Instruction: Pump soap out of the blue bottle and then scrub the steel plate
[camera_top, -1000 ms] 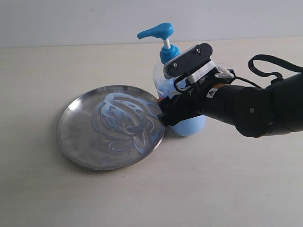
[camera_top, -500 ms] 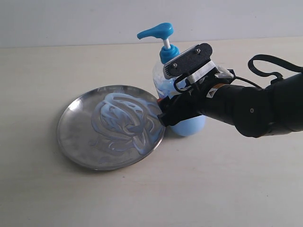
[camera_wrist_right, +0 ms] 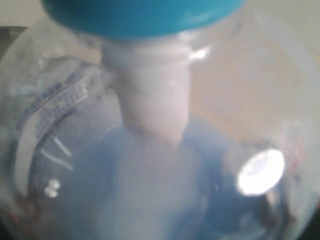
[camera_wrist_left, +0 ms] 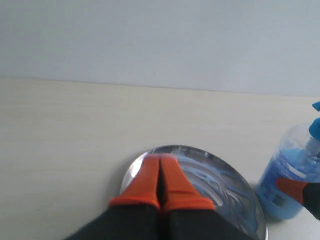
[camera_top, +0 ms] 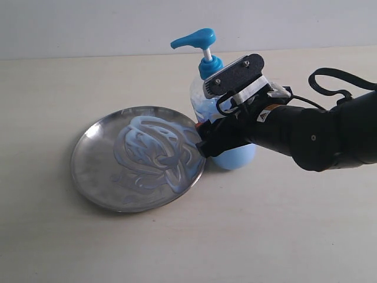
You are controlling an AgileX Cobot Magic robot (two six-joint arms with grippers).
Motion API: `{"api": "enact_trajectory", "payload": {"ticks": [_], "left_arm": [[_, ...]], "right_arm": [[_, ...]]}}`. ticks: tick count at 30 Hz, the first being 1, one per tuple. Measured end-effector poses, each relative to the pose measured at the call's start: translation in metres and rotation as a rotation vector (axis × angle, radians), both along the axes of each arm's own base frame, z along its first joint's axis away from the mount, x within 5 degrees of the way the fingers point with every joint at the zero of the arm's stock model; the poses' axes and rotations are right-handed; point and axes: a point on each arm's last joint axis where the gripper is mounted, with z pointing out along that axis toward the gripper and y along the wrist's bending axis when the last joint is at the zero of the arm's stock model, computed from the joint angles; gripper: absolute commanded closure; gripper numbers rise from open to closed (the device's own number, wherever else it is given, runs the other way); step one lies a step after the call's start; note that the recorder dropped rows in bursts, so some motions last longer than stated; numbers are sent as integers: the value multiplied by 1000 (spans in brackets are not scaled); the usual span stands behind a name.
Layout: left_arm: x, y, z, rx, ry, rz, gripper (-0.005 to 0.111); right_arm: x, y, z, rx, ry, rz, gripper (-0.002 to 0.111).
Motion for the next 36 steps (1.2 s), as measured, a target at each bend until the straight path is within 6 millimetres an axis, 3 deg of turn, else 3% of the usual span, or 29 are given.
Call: {"api": "enact_trajectory", "payload": {"ticks": [11,25,36], "left_arm": [[42,-23,12,-14,193,-168,107],[103,-61,47,-212,293,-411,107],[147,-116,65,-216,326,-624,107]], "right_arm": [[0,0,0,0,0,0,108],[0,0,0,0,0,0,108],[0,0,0,0,0,0,108]]}}
